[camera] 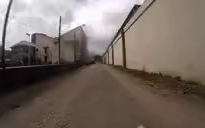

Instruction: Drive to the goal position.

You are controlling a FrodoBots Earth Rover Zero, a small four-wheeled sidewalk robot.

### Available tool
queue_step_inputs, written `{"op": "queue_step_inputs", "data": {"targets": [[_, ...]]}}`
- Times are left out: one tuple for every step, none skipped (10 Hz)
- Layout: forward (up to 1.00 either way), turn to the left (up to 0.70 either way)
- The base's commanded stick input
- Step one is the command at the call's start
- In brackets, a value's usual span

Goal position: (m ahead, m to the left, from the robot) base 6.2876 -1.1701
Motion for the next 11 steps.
{"op": "queue_step_inputs", "data": {"targets": [[1.00, 0.00], [1.00, 0.00], [1.00, 0.00], [1.00, 0.00], [1.00, 0.00], [1.00, 0.00], [1.00, 0.00], [1.00, 0.00], [1.00, 0.14], [1.00, 0.24], [1.00, 0.08]]}}
